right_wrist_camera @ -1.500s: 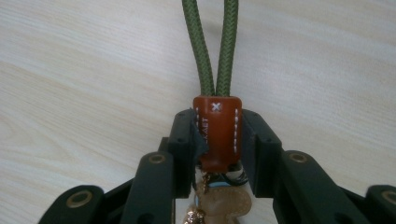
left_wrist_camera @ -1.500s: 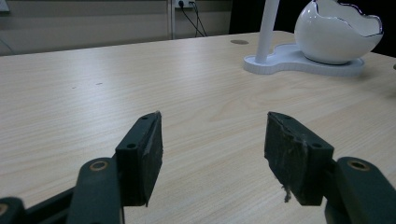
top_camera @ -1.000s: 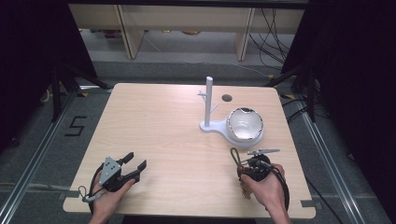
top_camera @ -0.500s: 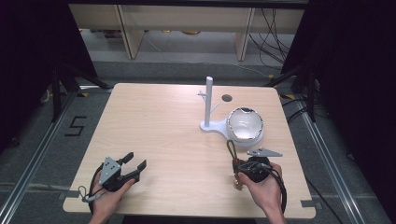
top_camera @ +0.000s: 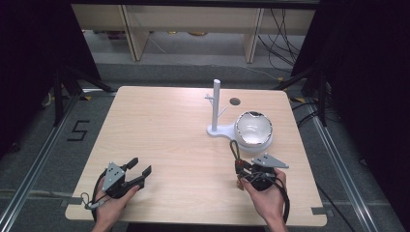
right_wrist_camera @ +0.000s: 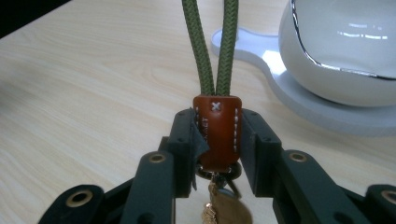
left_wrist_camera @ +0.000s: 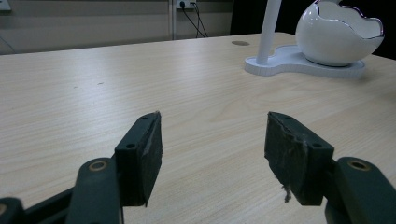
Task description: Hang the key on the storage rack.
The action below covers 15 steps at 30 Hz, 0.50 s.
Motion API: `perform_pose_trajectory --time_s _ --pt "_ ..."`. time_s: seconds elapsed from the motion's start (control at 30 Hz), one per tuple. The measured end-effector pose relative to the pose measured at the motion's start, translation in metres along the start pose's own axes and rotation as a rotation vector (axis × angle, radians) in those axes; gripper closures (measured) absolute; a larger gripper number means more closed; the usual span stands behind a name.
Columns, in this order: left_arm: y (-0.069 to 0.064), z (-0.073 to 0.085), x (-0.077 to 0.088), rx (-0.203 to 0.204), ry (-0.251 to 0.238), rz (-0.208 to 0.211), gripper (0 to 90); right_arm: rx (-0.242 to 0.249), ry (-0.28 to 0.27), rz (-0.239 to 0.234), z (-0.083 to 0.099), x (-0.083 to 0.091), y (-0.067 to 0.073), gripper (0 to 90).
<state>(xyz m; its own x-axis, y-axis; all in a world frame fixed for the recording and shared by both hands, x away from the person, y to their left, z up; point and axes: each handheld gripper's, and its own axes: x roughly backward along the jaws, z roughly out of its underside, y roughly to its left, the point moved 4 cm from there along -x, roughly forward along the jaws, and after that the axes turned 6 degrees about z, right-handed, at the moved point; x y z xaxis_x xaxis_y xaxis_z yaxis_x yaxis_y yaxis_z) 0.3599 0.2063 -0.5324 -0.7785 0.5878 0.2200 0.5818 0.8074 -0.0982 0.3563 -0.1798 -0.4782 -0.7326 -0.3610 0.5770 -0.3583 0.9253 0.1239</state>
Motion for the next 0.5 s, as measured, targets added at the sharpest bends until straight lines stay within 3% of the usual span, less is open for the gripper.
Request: perform_pose_trajectory --time_s 0.03,0.3,0.33,0.37,0.43,0.5 --pt "0.000 0.000 0.000 0.000 -0.001 0.001 36.6 0.058 -0.030 0.005 -0.001 -0.001 -0.001 68.6" --pt "0.000 0.000 0.000 0.010 -0.012 0.000 35.5 0.071 -0.117 -0.001 -0.004 -0.003 0.005 68.6" --pt "0.000 -0.001 0.000 0.013 -0.016 0.004 35.4 0.034 -0.101 0.013 -0.003 -0.001 0.008 68.6" --pt "-0.001 -0.003 0.001 0.022 -0.022 0.006 35.1 0.088 -0.137 0.014 -0.004 -0.003 0.005 68.6" --pt "-0.002 -0.005 0.000 0.027 -0.035 0.013 34.9 0.067 -0.142 0.003 -0.004 -0.003 0.008 68.6" --pt "-0.006 -0.012 0.001 0.050 -0.049 0.034 34.7 0.104 -0.173 0.007 -0.005 -0.003 0.008 68.6"
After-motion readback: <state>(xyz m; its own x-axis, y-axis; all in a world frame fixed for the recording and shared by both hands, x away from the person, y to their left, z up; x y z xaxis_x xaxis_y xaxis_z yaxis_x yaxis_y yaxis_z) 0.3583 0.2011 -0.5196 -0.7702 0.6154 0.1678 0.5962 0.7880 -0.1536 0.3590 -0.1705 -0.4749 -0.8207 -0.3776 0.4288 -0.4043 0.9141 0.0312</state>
